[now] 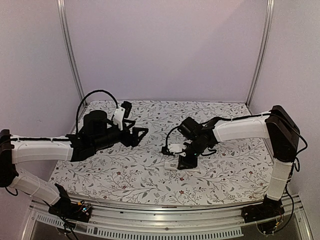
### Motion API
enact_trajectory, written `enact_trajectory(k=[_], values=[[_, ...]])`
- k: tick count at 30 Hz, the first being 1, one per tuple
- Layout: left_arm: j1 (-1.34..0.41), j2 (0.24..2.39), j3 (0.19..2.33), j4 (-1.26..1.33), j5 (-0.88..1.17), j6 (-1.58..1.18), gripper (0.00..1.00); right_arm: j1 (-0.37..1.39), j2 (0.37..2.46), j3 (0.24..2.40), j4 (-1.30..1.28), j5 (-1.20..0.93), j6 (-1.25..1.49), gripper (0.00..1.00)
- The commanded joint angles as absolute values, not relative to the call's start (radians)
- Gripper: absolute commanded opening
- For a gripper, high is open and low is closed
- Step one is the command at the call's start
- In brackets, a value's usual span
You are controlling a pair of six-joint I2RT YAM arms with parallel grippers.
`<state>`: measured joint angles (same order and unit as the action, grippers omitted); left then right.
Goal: Load the batteries into the remote control
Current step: Load the battery cover onto the remote control without the battery cover.
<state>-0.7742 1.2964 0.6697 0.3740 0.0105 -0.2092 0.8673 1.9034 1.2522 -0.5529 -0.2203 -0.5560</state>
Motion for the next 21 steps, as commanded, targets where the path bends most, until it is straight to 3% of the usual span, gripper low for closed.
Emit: enact_trajectory(k=[1,10,21], values=[[-0.767,1.309,0.680,0.353,0.014,-0.194,0.83,0.861,1.923,1.273,-0.559,-0.219,-0.566,0.36],[-0.805,1.361,0.656,0.401,0.272,0.159,0.78,0.856,1.925,1.278,-0.554,-0.208,-0.577,0.36],[-0.822,1.606,0.713,0.410,0.545,0.458,0.90,0.853,1.907,1.288,-0.558,-0.236,-0.597,0.41]])
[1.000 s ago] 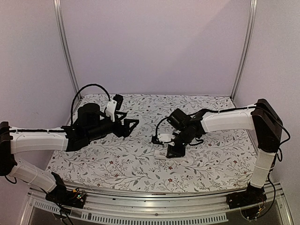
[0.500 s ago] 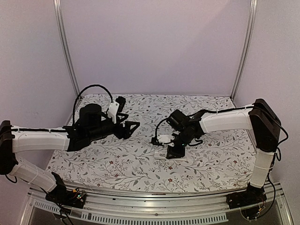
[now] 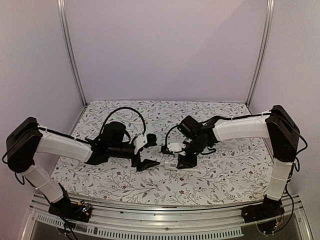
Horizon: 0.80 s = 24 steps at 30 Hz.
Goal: Load the batteries into the remote control
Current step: Load the battery cover onto the remote control without the battery cover.
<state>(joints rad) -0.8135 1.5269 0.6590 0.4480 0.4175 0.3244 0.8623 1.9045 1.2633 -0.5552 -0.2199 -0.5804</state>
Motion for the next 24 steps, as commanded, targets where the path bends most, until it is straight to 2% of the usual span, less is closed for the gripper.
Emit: enact_trajectory(k=[1,11,18,24], values=[[-0.824,1.628,0.731,0.395,0.561,0.469,0.90,0.853,1.905,1.290,-0.560,-0.238,-0.598,0.42],[-0.880,1.783,0.854,0.330,0.539,0.562,0.93,0.821,1.822,1.304,-0.590,-0.273,-0.599,0.50],[-0.927,1.871,0.961,0.262,0.522,0.583,0.96,0.655,1.620,1.246,-0.615,-0.246,-0.447,0.62],[-0.964,2.025,1.168,0.122,0.518,0.588,0.98,0.528,1.489,1.146,-0.544,-0.172,-0.255,0.73]])
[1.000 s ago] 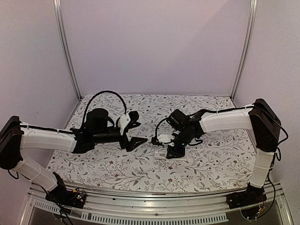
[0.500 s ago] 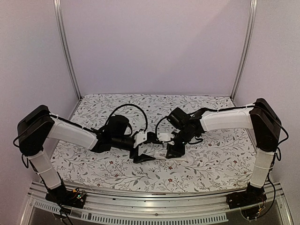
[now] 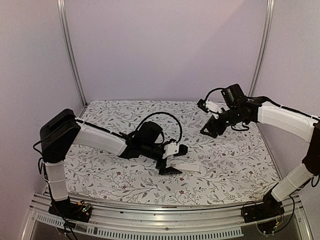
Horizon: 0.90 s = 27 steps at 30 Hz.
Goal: Load the batteries into the remote control
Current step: Load the battery cover onto the remote control without the battery cover.
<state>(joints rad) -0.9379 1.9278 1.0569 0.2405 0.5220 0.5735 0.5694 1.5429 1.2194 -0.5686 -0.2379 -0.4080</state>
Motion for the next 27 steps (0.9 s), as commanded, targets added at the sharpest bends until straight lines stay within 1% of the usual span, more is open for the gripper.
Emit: enact_trajectory(k=[1,6,11,13,17,21,25,27], values=[[-0.964,2.053,1.200,0.097,0.523,0.592,0.98,0.528,1.484,1.135,-0.542,-0.158,-0.245,0.73],[-0.966,2.152,1.311,-0.054,0.573,0.641,1.00,0.528,1.491,1.095,-0.535,-0.155,-0.220,0.74],[-0.967,2.202,1.359,-0.047,0.528,0.623,1.00,0.528,1.488,1.069,-0.517,-0.169,-0.221,0.74],[-0.967,2.227,1.387,-0.045,0.498,0.605,0.97,0.528,1.488,1.065,-0.510,-0.174,-0.221,0.74],[-0.968,2.263,1.431,-0.075,0.494,0.586,0.86,0.528,1.486,1.057,-0.506,-0.179,-0.224,0.74],[-0.967,2.272,1.435,-0.080,0.491,0.585,0.67,0.528,1.486,1.055,-0.505,-0.178,-0.228,0.74],[-0.967,2.286,1.459,-0.099,0.478,0.584,0.58,0.528,1.485,1.058,-0.505,-0.187,-0.233,0.74],[-0.967,2.292,1.468,-0.105,0.477,0.579,0.52,0.528,1.482,1.058,-0.503,-0.191,-0.233,0.74]])
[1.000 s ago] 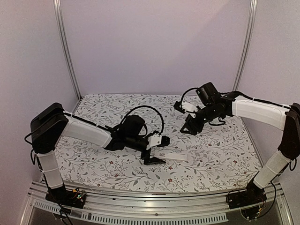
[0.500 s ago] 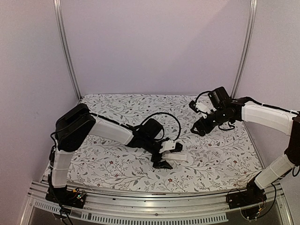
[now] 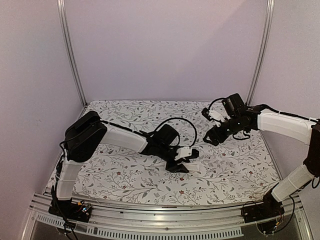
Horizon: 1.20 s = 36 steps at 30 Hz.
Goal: Load the batteries into the remote control
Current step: Load the battery cover onto the remote control without the battery cover.
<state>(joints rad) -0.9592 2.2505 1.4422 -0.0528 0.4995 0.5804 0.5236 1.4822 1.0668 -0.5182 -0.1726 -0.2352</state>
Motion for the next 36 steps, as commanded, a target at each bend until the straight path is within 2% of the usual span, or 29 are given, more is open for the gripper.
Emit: enact_trajectory(k=[1,8,12,17,21,29,34,36], values=[[-0.965,2.293,1.471,-0.107,0.478,0.577,0.49,0.528,1.481,1.056,-0.503,-0.191,-0.233,0.74],[-0.964,2.280,1.462,-0.109,0.507,0.574,0.37,0.528,1.474,1.053,-0.506,-0.201,-0.233,0.74],[-0.962,2.277,1.460,-0.106,0.502,0.560,0.37,0.528,1.475,1.053,-0.506,-0.214,-0.229,0.74],[-0.962,2.257,1.449,-0.086,0.494,0.536,0.63,0.528,1.480,1.053,-0.506,-0.232,-0.219,0.74],[-0.961,2.212,1.406,-0.026,0.493,0.514,0.79,0.528,1.479,1.052,-0.502,-0.245,-0.200,0.74],[-0.944,2.016,1.216,-0.017,0.469,0.542,0.91,0.525,1.469,1.031,-0.522,-0.209,0.056,0.73],[-0.924,1.979,1.116,-0.017,0.333,0.548,0.92,0.523,1.467,0.945,-0.515,-0.240,0.219,0.73],[-0.916,1.979,1.105,0.016,0.322,0.537,0.91,0.523,1.466,0.894,-0.482,-0.277,0.301,0.70]])
